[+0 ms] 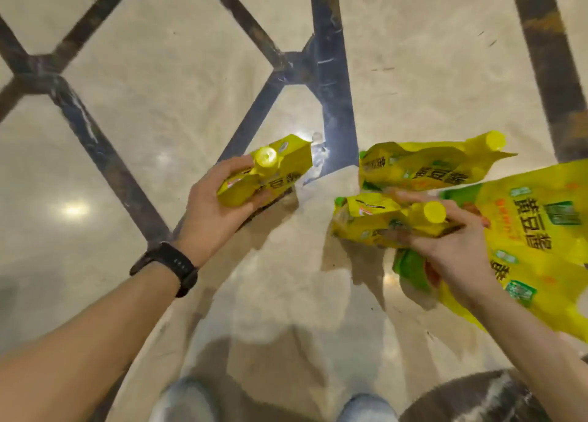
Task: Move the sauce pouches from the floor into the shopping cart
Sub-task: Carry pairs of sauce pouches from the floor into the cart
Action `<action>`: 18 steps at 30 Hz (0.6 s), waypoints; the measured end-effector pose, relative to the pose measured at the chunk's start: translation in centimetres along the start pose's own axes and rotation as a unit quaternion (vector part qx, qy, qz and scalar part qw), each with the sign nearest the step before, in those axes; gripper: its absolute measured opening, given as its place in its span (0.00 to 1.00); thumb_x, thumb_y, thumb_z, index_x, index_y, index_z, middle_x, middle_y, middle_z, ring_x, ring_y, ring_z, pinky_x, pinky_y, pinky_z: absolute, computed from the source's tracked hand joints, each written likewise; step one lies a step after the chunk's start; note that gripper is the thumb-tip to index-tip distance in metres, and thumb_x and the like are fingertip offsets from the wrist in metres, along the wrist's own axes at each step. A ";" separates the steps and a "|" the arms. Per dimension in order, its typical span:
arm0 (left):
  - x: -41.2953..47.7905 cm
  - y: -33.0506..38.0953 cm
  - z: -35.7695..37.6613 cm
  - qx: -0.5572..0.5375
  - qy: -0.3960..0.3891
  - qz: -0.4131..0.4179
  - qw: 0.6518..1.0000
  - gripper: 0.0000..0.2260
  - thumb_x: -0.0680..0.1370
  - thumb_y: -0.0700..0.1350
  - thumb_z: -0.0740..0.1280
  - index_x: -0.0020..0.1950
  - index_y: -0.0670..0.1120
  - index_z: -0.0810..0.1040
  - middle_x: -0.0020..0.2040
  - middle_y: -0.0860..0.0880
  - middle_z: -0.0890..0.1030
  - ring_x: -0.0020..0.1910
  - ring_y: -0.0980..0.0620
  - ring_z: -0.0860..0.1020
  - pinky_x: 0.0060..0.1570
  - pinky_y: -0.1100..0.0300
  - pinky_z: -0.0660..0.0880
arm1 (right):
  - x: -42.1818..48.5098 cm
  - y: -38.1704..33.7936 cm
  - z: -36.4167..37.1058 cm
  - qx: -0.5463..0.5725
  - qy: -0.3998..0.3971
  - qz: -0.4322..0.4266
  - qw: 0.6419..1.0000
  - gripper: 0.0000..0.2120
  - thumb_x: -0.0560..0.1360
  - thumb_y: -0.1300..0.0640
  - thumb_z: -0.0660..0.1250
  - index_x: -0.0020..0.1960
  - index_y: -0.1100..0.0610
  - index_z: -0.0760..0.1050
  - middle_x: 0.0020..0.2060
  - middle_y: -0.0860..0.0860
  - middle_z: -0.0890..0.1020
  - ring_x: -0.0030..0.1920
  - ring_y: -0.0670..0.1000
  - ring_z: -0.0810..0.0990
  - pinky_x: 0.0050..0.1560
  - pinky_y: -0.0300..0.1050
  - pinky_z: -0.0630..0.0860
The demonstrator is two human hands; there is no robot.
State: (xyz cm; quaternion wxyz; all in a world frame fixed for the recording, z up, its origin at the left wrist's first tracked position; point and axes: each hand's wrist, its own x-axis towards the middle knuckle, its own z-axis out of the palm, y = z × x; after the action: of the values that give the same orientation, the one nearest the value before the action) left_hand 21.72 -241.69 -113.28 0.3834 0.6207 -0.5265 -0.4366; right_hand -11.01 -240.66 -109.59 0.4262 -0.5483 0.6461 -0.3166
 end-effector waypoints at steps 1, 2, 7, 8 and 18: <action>0.1 -0.2 -0.2 -0.011 -0.024 0.003 1.000 0.28 0.67 0.49 0.80 0.65 0.56 0.76 0.65 0.49 0.80 0.64 0.54 0.78 0.67 0.58 0.73 | -0.1 0.7 0.4 -0.003 -0.030 -0.018 0.999 0.28 0.58 0.62 0.83 0.57 0.55 0.82 0.60 0.51 0.82 0.64 0.50 0.78 0.64 0.44 0.72; 0.1 -0.4 -0.4 -0.005 -0.047 0.009 0.999 0.31 0.67 0.50 0.81 0.67 0.57 0.75 0.66 0.49 0.79 0.65 0.55 0.77 0.67 0.59 0.72 | -0.3 1.2 0.7 -0.011 -0.057 -0.033 0.998 0.30 0.58 0.59 0.83 0.60 0.56 0.81 0.65 0.51 0.79 0.69 0.49 0.73 0.69 0.45 0.68; 3.0 1.3 -2.5 0.007 -0.077 -0.014 0.997 0.22 0.68 0.51 0.80 0.61 0.53 0.80 0.58 0.56 0.85 0.58 0.57 0.82 0.62 0.55 0.79 | -0.4 0.1 1.6 -0.138 -0.106 -0.139 0.975 0.31 0.59 0.54 0.81 0.61 0.53 0.80 0.59 0.47 0.81 0.61 0.47 0.79 0.61 0.49 0.75; 3.9 1.7 -3.2 -0.012 -0.107 -0.047 0.993 0.23 0.68 0.48 0.80 0.61 0.54 0.80 0.56 0.59 0.85 0.57 0.60 0.82 0.60 0.59 0.79 | -0.4 0.0 1.9 -0.137 -0.093 -0.140 0.976 0.29 0.59 0.52 0.82 0.59 0.52 0.80 0.56 0.46 0.83 0.58 0.47 0.80 0.58 0.49 0.77; -0.3 -0.8 1.2 -0.042 0.017 -0.117 0.992 0.37 0.63 0.44 0.81 0.69 0.45 0.71 0.61 0.49 0.83 0.58 0.54 0.83 0.57 0.57 0.80 | -3.7 2.1 7.1 -0.026 0.013 -0.063 0.998 0.19 0.67 0.52 0.74 0.56 0.43 0.76 0.54 0.29 0.79 0.55 0.33 0.78 0.55 0.29 0.72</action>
State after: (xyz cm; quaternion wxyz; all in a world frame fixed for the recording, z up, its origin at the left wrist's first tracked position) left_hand 20.83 -241.25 -114.39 0.3640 0.6688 -0.4247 -0.4897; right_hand -5.42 -236.24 -113.77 0.3822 -0.5947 0.6238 -0.3334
